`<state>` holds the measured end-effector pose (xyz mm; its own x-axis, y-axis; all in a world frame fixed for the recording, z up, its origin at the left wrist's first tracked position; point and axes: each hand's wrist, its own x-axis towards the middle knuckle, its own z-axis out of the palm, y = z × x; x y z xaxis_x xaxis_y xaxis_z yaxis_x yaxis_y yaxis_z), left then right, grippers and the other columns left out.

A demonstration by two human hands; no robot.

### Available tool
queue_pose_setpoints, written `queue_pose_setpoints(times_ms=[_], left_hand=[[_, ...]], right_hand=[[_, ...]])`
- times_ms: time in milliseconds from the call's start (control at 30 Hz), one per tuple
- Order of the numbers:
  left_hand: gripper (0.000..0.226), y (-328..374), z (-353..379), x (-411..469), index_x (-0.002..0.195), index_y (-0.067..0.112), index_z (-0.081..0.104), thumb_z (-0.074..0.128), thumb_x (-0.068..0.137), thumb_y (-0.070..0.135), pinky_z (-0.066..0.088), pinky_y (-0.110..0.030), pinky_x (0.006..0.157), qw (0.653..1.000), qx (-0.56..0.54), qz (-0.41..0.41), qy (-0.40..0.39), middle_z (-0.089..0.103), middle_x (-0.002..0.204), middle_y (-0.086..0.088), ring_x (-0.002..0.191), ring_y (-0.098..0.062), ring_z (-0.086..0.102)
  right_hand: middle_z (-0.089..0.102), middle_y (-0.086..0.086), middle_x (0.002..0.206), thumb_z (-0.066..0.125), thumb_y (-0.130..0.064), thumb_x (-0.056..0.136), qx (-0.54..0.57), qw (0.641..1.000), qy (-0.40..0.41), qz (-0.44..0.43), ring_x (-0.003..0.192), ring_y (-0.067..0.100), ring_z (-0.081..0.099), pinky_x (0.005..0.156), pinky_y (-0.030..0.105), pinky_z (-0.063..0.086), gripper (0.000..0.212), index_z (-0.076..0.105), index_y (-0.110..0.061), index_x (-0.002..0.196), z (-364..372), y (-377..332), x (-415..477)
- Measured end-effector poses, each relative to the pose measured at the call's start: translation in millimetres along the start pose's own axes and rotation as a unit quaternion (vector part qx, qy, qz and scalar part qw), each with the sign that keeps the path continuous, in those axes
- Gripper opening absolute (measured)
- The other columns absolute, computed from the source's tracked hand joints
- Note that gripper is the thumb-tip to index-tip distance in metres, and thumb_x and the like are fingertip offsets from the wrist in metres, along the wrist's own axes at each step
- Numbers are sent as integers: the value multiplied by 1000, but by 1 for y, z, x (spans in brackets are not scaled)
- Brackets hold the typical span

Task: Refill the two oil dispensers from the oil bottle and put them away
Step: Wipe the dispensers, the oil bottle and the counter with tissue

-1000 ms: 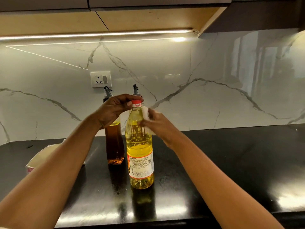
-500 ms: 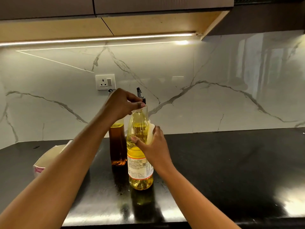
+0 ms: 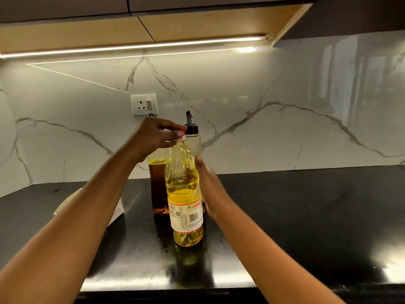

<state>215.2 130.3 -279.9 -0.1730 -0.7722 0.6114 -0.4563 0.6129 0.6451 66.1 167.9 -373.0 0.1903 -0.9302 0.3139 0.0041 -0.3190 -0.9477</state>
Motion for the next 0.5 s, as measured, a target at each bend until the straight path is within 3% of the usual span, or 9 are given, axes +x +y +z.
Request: queue_pose_setpoints(times_ms=[100, 200, 267, 400, 500], left_hand=[[19, -3, -2, -1, 102, 16, 72, 67, 85, 9, 58, -21, 73, 1000, -20, -5, 1, 70, 95, 3, 82, -7, 68], [19, -7, -6, -2, 95, 23, 71, 65, 86, 7, 57, -19, 71, 999, -43, -8, 4, 71, 96, 4, 83, -4, 69], [20, -9, -6, -3, 93, 23, 71, 63, 87, 5, 56, -17, 69, 998, -61, -11, 4, 71, 96, 4, 81, -2, 69], [23, -8, -4, -4, 93, 22, 70, 60, 89, 3, 55, -17, 68, 997, -72, -7, -10, 71, 96, 5, 82, -3, 69], [23, -9, -3, -4, 96, 20, 69, 57, 91, 1, 56, -18, 71, 996, -89, -7, -15, 70, 99, 3, 85, -5, 67]], right_hand=[[54, -1, 112, 24, -55, 97, -68, 994, 9, -82, 96, 9, 50, 86, 31, 42, 56, 46, -19, 134, 8, -39, 16], [50, -4, 112, 27, -49, 99, -141, 986, 21, -85, 95, 13, 49, 78, 32, 41, 46, 47, -18, 127, 11, -32, 18], [56, 5, 120, 29, -48, 99, -100, 995, 19, -19, 101, 16, 55, 82, 33, 44, 41, 49, -20, 119, 5, 3, 9], [54, 4, 135, 15, -64, 92, 14, 981, -55, 188, 126, 23, 48, 103, 39, 37, 65, 50, -27, 133, -8, 72, -27], [54, 10, 135, 7, -67, 88, 116, 964, -55, 233, 126, 28, 49, 108, 42, 35, 77, 50, -23, 134, -8, 76, -21]])
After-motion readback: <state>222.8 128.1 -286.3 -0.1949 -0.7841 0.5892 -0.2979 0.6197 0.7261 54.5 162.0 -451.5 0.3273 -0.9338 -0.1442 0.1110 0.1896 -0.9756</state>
